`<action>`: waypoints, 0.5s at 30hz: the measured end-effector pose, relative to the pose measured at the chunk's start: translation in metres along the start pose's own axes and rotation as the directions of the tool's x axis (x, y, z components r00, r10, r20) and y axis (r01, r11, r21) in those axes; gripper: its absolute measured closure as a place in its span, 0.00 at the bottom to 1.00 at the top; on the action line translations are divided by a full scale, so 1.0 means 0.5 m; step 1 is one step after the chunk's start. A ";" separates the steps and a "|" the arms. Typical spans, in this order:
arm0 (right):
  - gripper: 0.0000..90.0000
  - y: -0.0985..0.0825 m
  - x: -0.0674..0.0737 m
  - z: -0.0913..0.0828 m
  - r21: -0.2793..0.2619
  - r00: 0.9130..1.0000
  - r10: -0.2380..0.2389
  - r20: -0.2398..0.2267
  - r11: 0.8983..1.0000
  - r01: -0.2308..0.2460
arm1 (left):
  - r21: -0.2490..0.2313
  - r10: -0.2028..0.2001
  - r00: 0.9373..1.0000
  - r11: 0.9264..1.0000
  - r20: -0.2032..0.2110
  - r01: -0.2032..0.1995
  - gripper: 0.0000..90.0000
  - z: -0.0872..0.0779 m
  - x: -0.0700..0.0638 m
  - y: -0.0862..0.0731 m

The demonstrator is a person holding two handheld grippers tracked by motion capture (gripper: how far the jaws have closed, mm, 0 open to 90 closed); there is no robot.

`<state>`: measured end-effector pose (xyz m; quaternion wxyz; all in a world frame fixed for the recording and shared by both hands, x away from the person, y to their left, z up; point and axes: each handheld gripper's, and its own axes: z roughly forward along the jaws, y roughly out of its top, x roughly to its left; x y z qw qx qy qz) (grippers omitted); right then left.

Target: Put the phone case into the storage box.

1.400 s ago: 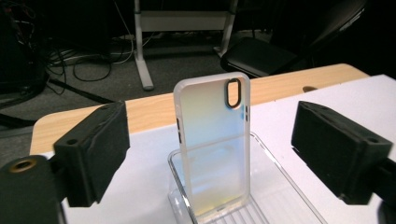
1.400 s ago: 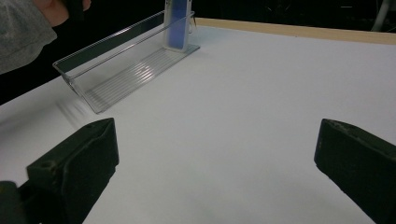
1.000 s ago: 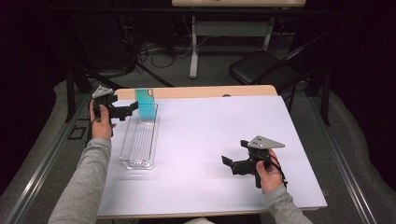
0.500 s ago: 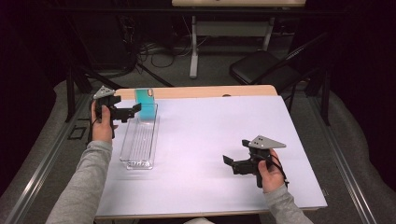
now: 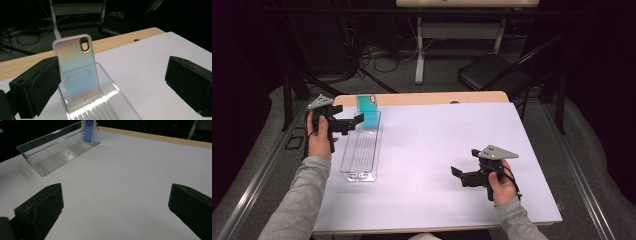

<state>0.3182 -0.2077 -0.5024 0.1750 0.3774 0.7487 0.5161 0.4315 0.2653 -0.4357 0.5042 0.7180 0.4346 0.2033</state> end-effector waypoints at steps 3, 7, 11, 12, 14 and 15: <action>0.00 0.002 0.003 -0.003 0.001 1.000 -0.005 0.006 1.000 0.005 | -0.014 -0.005 1.000 1.000 0.011 0.005 0.01 -0.013 -0.008 -0.004; 0.00 0.006 0.007 -0.006 0.005 1.000 -0.013 0.008 1.000 0.013 | -0.007 0.015 1.000 1.000 0.023 -0.015 0.01 -0.027 -0.020 -0.010; 0.00 0.008 0.011 -0.008 0.007 1.000 -0.022 0.009 1.000 0.022 | -0.015 0.012 0.999 1.000 0.030 -0.012 0.01 -0.038 -0.029 -0.017; 0.00 0.009 0.012 -0.008 0.008 1.000 -0.021 0.009 1.000 0.021 | -0.020 0.006 0.999 1.000 0.035 -0.006 0.01 -0.041 -0.032 -0.019; 0.00 0.012 0.014 -0.010 0.002 1.000 -0.024 0.010 1.000 0.024 | -0.025 0.006 0.999 1.000 0.046 -0.004 0.01 -0.049 -0.040 -0.025; 0.00 0.014 0.015 -0.013 0.005 0.999 -0.030 0.010 1.000 0.030 | -0.028 0.007 0.999 1.000 0.047 -0.006 0.01 -0.050 -0.042 -0.027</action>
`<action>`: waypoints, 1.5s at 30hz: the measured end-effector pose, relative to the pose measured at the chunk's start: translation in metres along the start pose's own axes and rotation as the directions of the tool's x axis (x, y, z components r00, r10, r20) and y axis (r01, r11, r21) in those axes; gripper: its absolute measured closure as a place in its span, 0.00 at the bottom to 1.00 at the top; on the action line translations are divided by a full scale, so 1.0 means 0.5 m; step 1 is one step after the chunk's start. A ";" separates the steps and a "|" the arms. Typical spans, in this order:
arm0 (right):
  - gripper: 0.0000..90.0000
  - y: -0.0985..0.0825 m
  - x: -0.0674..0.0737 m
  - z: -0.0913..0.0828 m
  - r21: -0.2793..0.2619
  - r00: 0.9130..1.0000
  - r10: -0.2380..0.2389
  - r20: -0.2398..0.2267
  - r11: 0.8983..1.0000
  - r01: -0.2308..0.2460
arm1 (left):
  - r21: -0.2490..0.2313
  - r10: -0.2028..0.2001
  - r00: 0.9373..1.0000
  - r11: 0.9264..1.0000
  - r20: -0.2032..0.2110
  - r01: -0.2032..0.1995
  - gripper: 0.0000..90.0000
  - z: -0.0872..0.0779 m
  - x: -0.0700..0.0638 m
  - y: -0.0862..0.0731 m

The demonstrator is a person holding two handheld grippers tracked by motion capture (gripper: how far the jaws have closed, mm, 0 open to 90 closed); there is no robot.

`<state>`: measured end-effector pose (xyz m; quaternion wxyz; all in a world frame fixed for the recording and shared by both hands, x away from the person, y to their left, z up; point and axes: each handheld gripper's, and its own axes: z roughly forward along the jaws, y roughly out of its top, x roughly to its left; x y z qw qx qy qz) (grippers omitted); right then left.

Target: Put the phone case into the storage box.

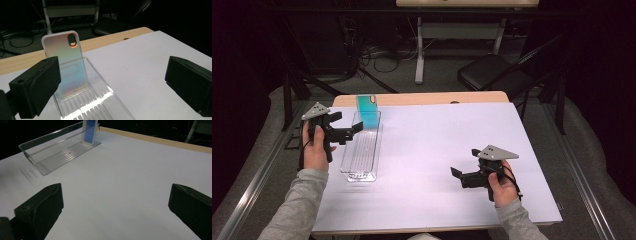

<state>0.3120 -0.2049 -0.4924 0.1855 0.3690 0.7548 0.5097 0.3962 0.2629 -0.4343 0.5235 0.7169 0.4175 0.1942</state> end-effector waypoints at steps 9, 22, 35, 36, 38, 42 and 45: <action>0.00 0.009 0.003 -0.020 -0.009 1.000 -0.008 0.001 1.000 0.008 | -0.029 0.010 0.999 1.000 0.046 -0.009 0.01 -0.030 -0.036 -0.020; 0.00 0.001 -0.004 -0.055 0.001 1.000 -0.011 0.008 1.000 0.011 | -0.032 0.001 0.997 0.999 0.078 0.001 0.01 -0.072 -0.076 -0.059; 0.00 -0.016 -0.016 -0.094 0.017 0.999 -0.020 0.046 1.000 0.020 | -0.042 0.022 0.996 0.999 0.088 -0.019 0.01 -0.103 -0.114 -0.108; 0.00 -0.017 -0.017 -0.097 0.019 0.999 -0.014 0.048 1.000 0.013 | -0.042 0.021 0.996 0.999 0.086 -0.017 0.01 -0.105 -0.115 -0.112; 0.00 -0.021 -0.018 -0.103 0.022 0.999 -0.013 0.052 1.000 0.012 | -0.043 0.012 0.996 0.999 0.090 -0.008 0.01 -0.110 -0.119 -0.123; 0.00 -0.030 -0.021 -0.113 0.019 0.998 -0.013 0.055 1.000 0.012 | -0.032 0.027 0.995 0.999 0.097 -0.024 0.01 -0.114 -0.126 -0.140; 0.00 -0.037 -0.023 -0.120 0.014 0.998 -0.014 0.063 1.000 0.013 | -0.027 0.026 0.996 0.999 0.089 -0.024 0.01 -0.116 -0.130 -0.153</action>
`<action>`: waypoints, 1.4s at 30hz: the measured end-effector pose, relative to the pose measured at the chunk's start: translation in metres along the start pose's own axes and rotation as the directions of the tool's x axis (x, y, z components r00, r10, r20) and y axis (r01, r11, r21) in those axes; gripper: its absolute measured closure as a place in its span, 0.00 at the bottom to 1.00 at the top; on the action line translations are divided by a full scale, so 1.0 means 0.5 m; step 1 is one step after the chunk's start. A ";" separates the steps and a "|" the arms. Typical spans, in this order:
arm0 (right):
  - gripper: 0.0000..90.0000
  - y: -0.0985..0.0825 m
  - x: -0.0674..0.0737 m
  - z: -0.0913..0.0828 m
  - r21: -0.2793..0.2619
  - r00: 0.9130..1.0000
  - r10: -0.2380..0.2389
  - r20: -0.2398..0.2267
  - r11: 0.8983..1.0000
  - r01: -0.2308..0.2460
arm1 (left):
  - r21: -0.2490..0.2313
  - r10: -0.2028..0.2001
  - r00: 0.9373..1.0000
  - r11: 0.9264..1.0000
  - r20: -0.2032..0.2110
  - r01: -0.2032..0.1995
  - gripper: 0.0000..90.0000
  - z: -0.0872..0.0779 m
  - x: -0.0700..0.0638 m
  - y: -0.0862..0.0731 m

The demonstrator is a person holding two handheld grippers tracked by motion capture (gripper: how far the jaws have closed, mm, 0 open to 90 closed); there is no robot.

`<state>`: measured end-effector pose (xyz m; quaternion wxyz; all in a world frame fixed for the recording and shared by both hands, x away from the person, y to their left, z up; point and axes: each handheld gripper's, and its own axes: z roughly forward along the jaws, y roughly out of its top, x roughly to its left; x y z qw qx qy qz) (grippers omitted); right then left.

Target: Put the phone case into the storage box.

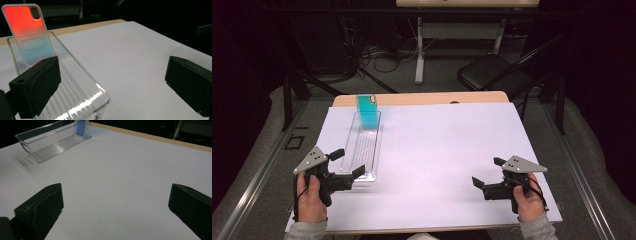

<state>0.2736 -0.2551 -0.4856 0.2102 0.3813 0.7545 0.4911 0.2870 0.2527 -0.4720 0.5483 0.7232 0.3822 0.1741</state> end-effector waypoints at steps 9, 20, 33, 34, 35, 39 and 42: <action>0.00 -0.020 -0.005 -0.009 0.008 1.000 0.013 0.016 1.000 -0.013 | -0.013 0.004 1.000 1.000 0.000 -0.004 0.01 -0.006 -0.003 -0.033; 0.00 -0.040 -0.013 -0.007 -0.004 0.999 0.013 0.043 1.000 -0.013 | -0.020 0.024 1.000 1.000 -0.017 -0.024 0.01 -0.018 0.000 -0.063; 0.00 -0.065 -0.015 0.008 -0.003 0.999 0.015 0.043 1.000 -0.015 | -0.022 0.032 0.999 0.999 -0.028 -0.033 0.01 -0.016 0.009 -0.081; 0.00 -0.066 -0.015 0.008 -0.001 0.999 0.019 0.042 1.000 -0.019 | -0.019 0.037 0.999 0.999 -0.030 -0.038 0.01 -0.017 0.010 -0.082; 0.00 -0.067 -0.015 0.008 -0.002 0.999 0.019 0.044 1.000 -0.019 | -0.016 0.038 0.999 0.999 -0.034 -0.039 0.01 -0.016 0.010 -0.082; 0.00 -0.072 -0.016 0.011 -0.011 0.999 0.021 0.048 1.000 -0.021 | -0.015 0.030 0.999 0.999 -0.037 -0.031 0.01 -0.015 0.013 -0.086; 0.00 -0.076 -0.020 0.012 -0.012 0.999 0.025 0.047 1.000 -0.025 | -0.011 0.027 0.999 1.000 -0.033 -0.028 0.01 -0.013 0.013 -0.089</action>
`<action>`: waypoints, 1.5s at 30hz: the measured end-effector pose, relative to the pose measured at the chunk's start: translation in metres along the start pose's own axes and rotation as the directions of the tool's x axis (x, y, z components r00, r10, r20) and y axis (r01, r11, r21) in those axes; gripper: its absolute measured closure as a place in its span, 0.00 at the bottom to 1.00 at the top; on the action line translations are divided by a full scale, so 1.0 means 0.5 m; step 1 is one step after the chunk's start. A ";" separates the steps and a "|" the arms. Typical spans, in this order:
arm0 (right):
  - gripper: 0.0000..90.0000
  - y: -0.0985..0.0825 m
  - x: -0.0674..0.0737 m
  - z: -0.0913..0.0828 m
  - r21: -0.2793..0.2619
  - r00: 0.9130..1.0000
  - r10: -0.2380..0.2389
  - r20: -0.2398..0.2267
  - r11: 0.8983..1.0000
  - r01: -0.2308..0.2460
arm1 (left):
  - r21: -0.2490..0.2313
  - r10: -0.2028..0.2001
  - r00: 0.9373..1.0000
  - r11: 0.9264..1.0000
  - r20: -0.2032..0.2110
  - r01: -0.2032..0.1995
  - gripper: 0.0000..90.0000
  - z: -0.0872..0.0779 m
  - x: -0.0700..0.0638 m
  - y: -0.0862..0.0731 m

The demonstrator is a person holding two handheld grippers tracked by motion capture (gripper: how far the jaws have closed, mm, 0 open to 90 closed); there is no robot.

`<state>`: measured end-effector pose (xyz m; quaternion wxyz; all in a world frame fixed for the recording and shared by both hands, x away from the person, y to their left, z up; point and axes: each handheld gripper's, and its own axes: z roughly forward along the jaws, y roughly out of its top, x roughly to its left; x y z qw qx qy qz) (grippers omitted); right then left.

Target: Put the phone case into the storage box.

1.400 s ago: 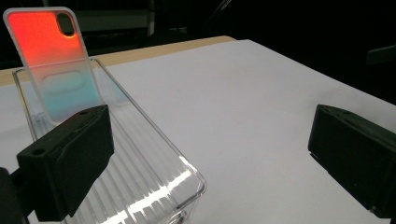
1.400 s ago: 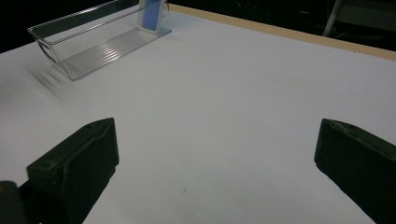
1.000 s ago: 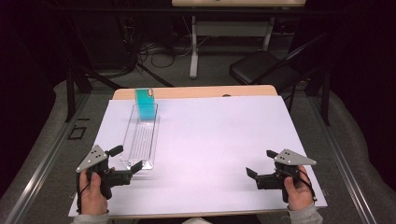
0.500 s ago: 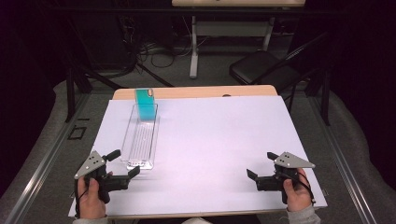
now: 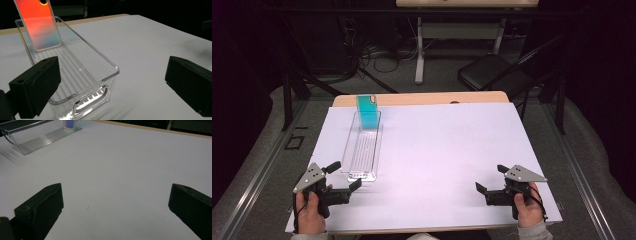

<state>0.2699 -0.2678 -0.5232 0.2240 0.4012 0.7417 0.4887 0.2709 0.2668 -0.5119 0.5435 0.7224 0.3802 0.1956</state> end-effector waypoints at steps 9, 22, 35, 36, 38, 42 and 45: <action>0.00 -0.007 -0.009 0.002 0.010 1.000 0.019 0.003 1.000 -0.020 | 0.011 -0.005 1.000 1.000 0.006 0.005 0.01 0.006 0.002 -0.006; 0.00 -0.010 -0.010 0.004 0.012 1.000 0.021 0.001 1.000 -0.021 | 0.009 -0.016 1.000 1.000 0.004 0.016 0.01 0.006 0.005 -0.007; 0.00 -0.013 -0.009 0.007 0.019 1.000 0.030 -0.004 0.999 -0.030 | 0.007 -0.025 1.000 1.000 0.006 0.025 0.01 0.008 0.008 -0.007; 0.00 -0.013 -0.008 0.007 0.019 1.000 0.030 -0.005 0.999 -0.030 | 0.006 -0.025 1.000 1.000 0.007 0.025 0.01 0.008 0.008 -0.007; 0.00 -0.013 -0.008 0.006 0.014 1.000 0.028 -0.005 1.000 -0.028 | 0.007 -0.026 1.000 1.000 0.009 0.026 0.01 0.008 0.008 -0.007; 0.00 -0.013 -0.010 0.005 0.007 1.000 0.031 -0.002 0.999 -0.031 | 0.010 -0.031 0.999 0.999 0.006 0.031 0.01 0.009 0.009 -0.008; 0.00 -0.014 -0.010 0.004 0.009 0.999 0.034 -0.003 0.999 -0.034 | 0.009 -0.029 1.000 1.000 0.006 0.028 0.01 0.009 0.011 -0.008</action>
